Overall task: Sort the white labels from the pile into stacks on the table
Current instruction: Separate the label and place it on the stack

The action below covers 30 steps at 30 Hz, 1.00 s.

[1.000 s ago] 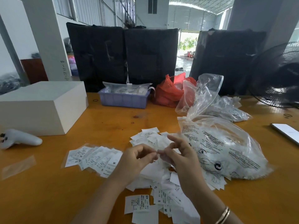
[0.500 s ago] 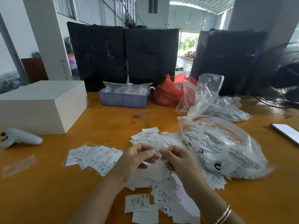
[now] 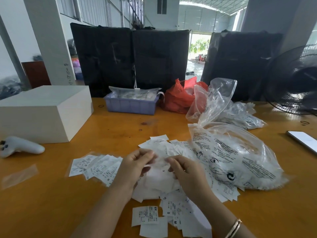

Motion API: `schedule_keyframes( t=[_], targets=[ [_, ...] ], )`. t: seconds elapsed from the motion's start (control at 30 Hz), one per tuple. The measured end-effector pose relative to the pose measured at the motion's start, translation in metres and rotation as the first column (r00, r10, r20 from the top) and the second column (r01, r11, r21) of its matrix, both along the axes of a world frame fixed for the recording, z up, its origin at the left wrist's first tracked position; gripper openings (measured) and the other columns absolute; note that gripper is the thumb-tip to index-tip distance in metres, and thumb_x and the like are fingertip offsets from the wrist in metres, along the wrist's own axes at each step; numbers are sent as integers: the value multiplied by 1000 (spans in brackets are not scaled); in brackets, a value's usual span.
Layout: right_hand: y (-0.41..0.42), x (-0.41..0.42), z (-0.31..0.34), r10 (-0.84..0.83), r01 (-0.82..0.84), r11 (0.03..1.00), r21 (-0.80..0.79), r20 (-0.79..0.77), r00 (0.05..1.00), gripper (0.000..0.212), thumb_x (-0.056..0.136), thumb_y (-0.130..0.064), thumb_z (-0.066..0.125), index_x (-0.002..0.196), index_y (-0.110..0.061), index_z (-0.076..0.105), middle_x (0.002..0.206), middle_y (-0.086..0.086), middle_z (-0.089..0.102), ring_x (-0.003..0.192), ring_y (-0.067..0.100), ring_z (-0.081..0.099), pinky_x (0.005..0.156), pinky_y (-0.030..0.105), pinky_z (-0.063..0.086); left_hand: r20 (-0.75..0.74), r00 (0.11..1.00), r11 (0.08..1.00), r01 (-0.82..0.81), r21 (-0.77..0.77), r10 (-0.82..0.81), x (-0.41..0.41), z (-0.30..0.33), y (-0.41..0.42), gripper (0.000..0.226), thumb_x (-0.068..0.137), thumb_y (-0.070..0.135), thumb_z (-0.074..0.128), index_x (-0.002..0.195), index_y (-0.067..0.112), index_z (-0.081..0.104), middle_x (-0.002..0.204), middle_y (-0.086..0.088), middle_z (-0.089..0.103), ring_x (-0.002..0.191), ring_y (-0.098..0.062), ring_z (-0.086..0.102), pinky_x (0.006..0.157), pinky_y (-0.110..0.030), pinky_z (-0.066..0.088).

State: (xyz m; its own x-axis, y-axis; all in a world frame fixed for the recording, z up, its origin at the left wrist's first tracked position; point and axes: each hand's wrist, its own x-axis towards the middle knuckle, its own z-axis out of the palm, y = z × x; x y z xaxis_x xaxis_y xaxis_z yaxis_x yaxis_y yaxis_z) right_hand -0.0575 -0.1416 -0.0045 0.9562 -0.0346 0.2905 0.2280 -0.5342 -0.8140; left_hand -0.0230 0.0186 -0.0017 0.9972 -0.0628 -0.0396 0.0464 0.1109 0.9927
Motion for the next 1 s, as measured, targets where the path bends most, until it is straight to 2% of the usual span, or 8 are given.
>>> schedule_keyframes(
  t=[0.1, 0.2, 0.3, 0.47, 0.67, 0.77, 0.87, 1.0],
  targets=[
    [0, -1, -5, 145, -134, 841, -524, -21, 989, 34, 91, -49, 48, 120, -35, 59, 107, -23, 50, 100, -4, 45, 90, 18, 41, 14, 991, 987, -135, -85, 136, 4, 1, 7, 9, 85, 23, 68, 78, 20, 72, 85, 1, 75, 80, -15, 65, 78, -31, 53],
    [4, 0, -9, 202, -176, 622, -763, -61, 977, 45, 91, -53, 42, 130, -33, 51, 123, -11, 48, 113, 12, 38, 97, 32, 31, 45, 972, 966, -222, -129, 229, 9, 1, 12, 11, 84, 24, 69, 86, 13, 68, 75, 3, 73, 70, -10, 66, 71, -25, 53],
    [5, -2, -9, 227, -139, 601, -787, 2, 974, 37, 96, -42, 36, 121, -28, 59, 118, -5, 55, 105, 15, 46, 92, 33, 32, 44, 962, 954, -261, -145, 270, 11, 0, 13, 9, 86, 22, 68, 89, 14, 68, 73, 7, 74, 62, -1, 67, 58, -15, 52],
    [7, -4, -10, 228, -38, 621, -783, 134, 964, 38, 99, -33, 27, 100, -22, 63, 94, -5, 63, 85, 15, 54, 87, 31, 39, 71, 970, 968, -226, -107, 234, 9, 0, 12, 10, 91, 22, 62, 91, 19, 71, 85, 2, 76, 80, -9, 72, 72, -25, 51],
    [8, -3, -12, 222, -68, 676, -734, 115, 968, 19, 96, -34, 41, 97, -27, 58, 98, -11, 61, 90, 11, 50, 83, 27, 36, 106, 978, 982, -171, -81, 179, 3, 3, 10, 23, 72, 43, 71, 85, 23, 72, 86, 1, 75, 88, -17, 71, 78, -30, 52],
    [8, -4, -7, 180, -142, 804, -578, 9, 984, 17, 94, -37, 49, 97, -28, 64, 94, -15, 61, 82, 1, 48, 74, 15, 35, 97, 982, 986, -157, -53, 161, 1, 4, 10, 27, 68, 52, 69, 82, 29, 73, 84, -6, 70, 86, -22, 64, 84, -33, 51],
    [4, -4, 4, 57, -65, 995, -74, -102, 993, 15, 93, -32, 57, 82, -32, 67, 73, -15, 62, 59, -3, 51, 59, 10, 42, 35, 990, 977, -129, -170, 137, 4, 5, 12, 10, 84, 28, 67, 81, 29, 76, 80, -5, 67, 79, -20, 60, 83, -36, 50],
    [-3, -10, 19, 222, -1, 727, 686, -235, 946, 11, 78, -25, 71, 68, -21, 73, 71, 5, 68, 61, 15, 64, 53, 22, 50, -31, 996, 952, -84, -294, 79, 2, 5, 8, 11, 71, 17, 73, 81, 16, 72, 74, -3, 72, 67, -15, 70, 58, -24, 56]
  ],
)
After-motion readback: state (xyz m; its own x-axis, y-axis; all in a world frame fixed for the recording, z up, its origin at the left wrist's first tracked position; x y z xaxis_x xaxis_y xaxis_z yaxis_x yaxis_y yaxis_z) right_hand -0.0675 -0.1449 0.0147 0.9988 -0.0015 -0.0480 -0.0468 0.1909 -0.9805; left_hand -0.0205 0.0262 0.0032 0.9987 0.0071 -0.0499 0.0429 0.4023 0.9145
